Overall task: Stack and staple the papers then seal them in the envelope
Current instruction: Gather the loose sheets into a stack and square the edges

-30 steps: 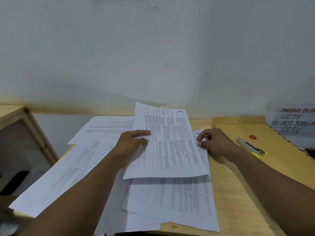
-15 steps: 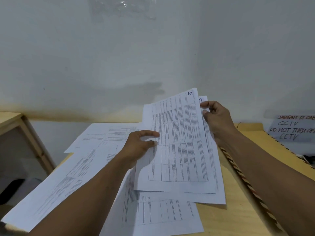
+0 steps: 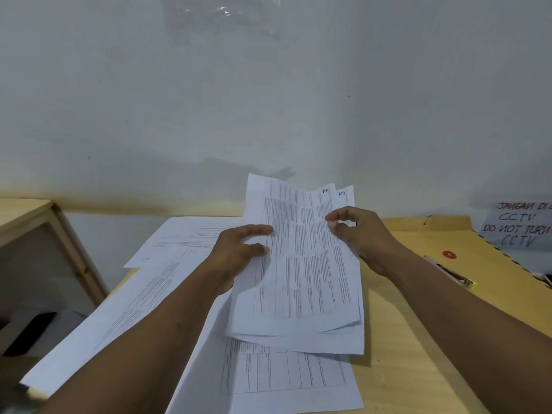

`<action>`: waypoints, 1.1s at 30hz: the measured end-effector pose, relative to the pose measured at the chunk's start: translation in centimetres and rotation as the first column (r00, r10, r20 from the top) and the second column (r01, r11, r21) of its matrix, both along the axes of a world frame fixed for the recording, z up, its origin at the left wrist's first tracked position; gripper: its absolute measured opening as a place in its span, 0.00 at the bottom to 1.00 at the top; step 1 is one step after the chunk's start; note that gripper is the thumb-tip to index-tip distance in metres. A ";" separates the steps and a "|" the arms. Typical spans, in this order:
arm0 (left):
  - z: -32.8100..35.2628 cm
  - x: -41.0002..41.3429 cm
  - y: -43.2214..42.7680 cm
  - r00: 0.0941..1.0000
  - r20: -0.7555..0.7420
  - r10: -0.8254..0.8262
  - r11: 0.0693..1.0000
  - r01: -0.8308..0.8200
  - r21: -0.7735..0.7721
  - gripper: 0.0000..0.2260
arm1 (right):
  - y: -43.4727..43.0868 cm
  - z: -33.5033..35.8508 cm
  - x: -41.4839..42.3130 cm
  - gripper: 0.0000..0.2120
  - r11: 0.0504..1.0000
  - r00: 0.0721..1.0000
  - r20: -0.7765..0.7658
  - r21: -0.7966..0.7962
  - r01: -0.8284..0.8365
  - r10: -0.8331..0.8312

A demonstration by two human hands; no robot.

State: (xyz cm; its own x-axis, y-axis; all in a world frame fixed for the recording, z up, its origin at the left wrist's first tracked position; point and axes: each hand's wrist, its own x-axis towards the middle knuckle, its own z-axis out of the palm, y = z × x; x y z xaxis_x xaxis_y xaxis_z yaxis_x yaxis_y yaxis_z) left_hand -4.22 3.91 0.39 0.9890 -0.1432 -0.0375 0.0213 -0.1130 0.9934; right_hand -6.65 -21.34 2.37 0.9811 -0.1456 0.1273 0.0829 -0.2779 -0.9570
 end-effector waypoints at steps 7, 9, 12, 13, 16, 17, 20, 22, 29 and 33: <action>0.2 0.3 0.8 1.000 0.010 -0.017 1.000 0.017 0.006 0.11 | 1.6 0.8 1.0 0.15 1.000 0.998 0.051 -0.010 -0.027 0.027; 0.3 0.6 1.1 1.000 0.007 -0.011 1.000 0.011 -0.011 0.11 | 1.5 1.1 1.5 0.20 0.999 0.999 0.039 0.038 -0.027 0.025; 0.4 0.7 1.5 1.000 -0.004 0.005 0.999 -0.006 -0.041 0.12 | 1.3 1.3 2.2 0.23 0.997 1.000 0.009 0.083 -0.002 0.001; 0.4 0.6 1.7 1.000 0.006 0.023 0.999 -0.022 -0.039 0.13 | 1.4 1.3 2.2 0.23 0.996 1.000 -0.001 0.090 0.005 -0.005; 0.2 0.4 2.6 0.998 0.008 0.055 0.998 -0.055 -0.037 0.14 | 1.7 1.0 1.8 0.18 0.994 1.000 -0.026 0.114 0.001 0.002; 0.1 0.3 3.1 0.998 -0.006 0.061 0.997 -0.062 -0.044 0.14 | 1.8 0.8 1.6 0.14 0.990 0.999 -0.035 0.139 0.004 0.000; -0.6 -0.3 5.3 0.994 -0.057 0.097 0.995 -0.098 -0.028 0.14 | 2.1 -0.9 0.8 0.07 0.993 0.996 -0.073 0.105 0.053 -0.046; -1.2 -0.6 7.1 0.986 -0.067 0.150 0.989 -0.149 0.021 0.15 | 1.9 -3.0 0.2 0.09 0.990 0.998 -0.054 -0.141 0.031 -0.039; -2.8 -1.7 10.3 0.968 -0.072 0.241 0.969 -0.237 0.065 0.16 | 2.9 -7.5 -1.7 0.30 0.718 0.993 -0.101 -0.686 -0.117 0.065; -2.4 -2.1 9.5 0.973 -0.043 0.226 0.972 -0.223 0.071 0.15 | 3.6 -7.6 -1.6 0.30 0.664 0.999 -0.054 -0.747 -0.037 -0.006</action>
